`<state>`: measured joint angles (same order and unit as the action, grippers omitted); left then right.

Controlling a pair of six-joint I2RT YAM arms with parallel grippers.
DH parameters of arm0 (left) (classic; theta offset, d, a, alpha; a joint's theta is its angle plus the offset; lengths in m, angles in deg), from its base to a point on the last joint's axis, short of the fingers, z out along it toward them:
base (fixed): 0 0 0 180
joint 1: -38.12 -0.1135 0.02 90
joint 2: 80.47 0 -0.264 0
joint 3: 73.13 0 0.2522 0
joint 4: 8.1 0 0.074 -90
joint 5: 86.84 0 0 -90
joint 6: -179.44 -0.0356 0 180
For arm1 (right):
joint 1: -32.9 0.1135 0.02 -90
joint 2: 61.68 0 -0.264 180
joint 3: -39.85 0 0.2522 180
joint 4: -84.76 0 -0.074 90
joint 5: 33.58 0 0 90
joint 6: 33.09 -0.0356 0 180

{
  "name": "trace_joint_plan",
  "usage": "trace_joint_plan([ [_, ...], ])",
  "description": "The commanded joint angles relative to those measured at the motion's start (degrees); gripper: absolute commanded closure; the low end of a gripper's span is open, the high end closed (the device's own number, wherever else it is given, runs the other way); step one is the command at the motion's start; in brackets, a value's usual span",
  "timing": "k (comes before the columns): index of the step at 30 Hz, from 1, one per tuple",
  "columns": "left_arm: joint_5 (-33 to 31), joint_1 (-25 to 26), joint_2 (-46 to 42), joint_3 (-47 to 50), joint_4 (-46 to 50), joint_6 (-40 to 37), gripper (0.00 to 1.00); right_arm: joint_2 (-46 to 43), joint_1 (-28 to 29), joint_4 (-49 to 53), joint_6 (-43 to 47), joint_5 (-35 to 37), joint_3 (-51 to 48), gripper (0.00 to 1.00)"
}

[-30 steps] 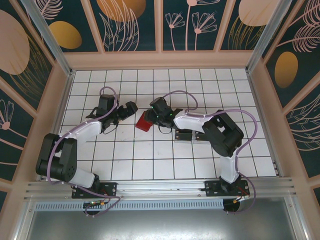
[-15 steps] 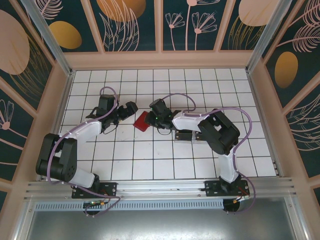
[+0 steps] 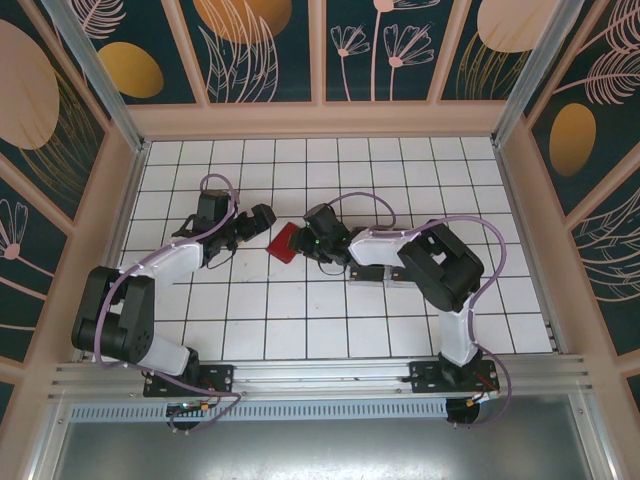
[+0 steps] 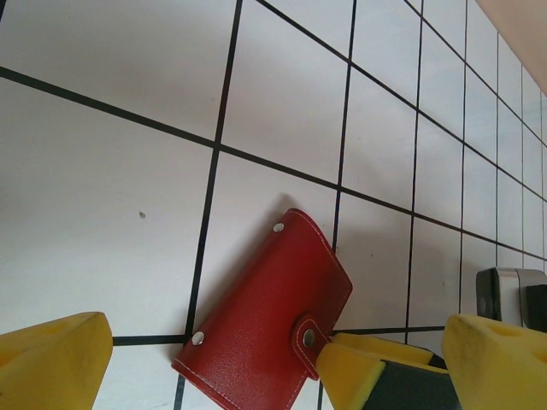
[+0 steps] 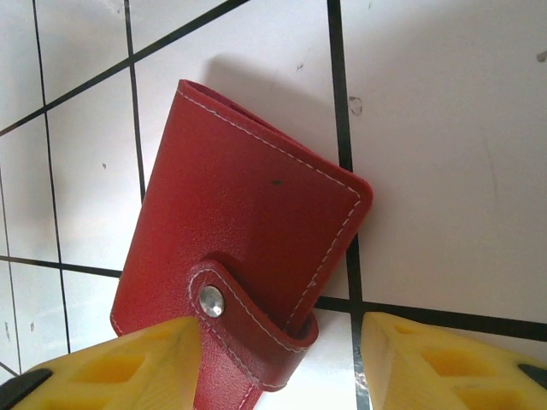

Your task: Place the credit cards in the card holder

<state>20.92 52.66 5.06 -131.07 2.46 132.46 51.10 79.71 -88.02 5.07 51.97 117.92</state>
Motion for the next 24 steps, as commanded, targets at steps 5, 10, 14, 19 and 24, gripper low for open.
trace_joint_plan([
  [5, 1.0, -0.3, 1.1, 0.1, -0.8, -1.6, 0.01, 0.9, 0.2, -1.6, -2.5, -2.8, 0.1, 0.50],
  [10, 1.2, -0.4, 1.6, -0.4, -0.8, -1.6, 0.01, 2.3, 0.5, -2.1, -2.8, -3.7, 1.2, 0.56],
  [14, 1.2, -0.3, 1.7, -0.6, -0.7, -1.5, 0.01, 2.5, 0.5, -2.1, -2.6, -4.0, 1.4, 0.67],
  [19, 1.0, -0.4, 1.4, -0.5, -0.2, -1.9, 0.01, 1.6, 0.4, -2.0, -1.2, -5.0, 1.0, 0.93],
  [24, 1.0, -0.4, 0.3, 0.1, 0.7, -2.3, 0.01, -0.9, 0.4, -0.6, 2.6, -7.5, -0.9, 1.00],
])
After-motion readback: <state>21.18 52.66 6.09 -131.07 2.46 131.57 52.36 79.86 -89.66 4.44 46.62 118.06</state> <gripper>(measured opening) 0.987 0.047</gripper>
